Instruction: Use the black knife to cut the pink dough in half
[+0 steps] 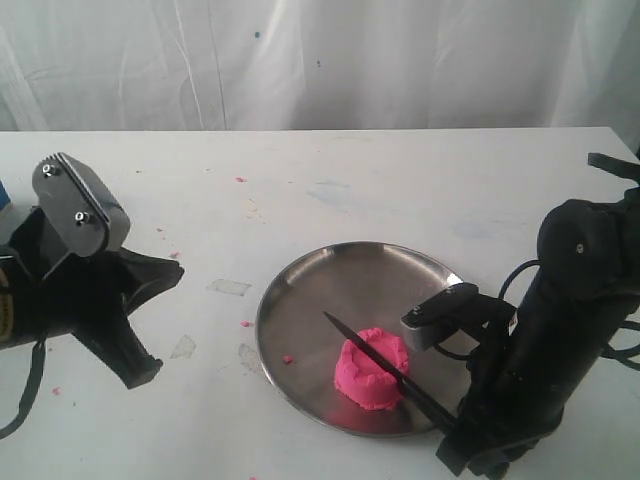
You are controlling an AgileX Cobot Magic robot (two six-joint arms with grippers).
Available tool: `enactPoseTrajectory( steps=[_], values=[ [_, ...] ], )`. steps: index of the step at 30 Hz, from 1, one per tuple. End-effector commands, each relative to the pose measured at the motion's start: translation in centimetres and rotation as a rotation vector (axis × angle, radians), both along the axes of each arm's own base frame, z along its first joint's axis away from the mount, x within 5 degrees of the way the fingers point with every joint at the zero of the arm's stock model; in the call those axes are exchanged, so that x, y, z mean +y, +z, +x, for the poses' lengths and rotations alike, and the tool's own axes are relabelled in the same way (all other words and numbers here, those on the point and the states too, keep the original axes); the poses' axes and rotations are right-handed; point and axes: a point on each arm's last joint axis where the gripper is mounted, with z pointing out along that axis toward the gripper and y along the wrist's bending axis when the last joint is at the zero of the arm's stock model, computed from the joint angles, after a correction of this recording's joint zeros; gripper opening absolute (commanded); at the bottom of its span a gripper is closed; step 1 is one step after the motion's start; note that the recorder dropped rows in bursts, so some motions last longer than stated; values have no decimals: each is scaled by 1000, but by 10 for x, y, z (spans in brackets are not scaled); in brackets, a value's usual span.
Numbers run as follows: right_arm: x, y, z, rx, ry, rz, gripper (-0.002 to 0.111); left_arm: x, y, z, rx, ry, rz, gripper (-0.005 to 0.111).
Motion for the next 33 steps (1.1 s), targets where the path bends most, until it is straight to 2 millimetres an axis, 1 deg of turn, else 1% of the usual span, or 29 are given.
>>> enactPoseTrajectory(
  steps=[1,6,20,27,30,33],
  values=[
    [1,0,0,3,-11,7,0,-6,9,-3,-53,-50,-111,0],
    [1,0,0,6,-31,5,0,-11,14,-4,-95,-98,-148,0],
    [0,0,0,4,-28,-4,0,-10,14,-4,-95,-100,-143,0],
    [2,6,9,-29,-108,-14,0,-10,14,-4,-89,-95,-151,0],
    [2,5,10,-36,-113,-16,0,-10,14,-4,-89,-95,-151,0],
    [-3,5,11,-48,-146,-66,0,-10,14,-4,-89,-95,-151,0]
  ],
)
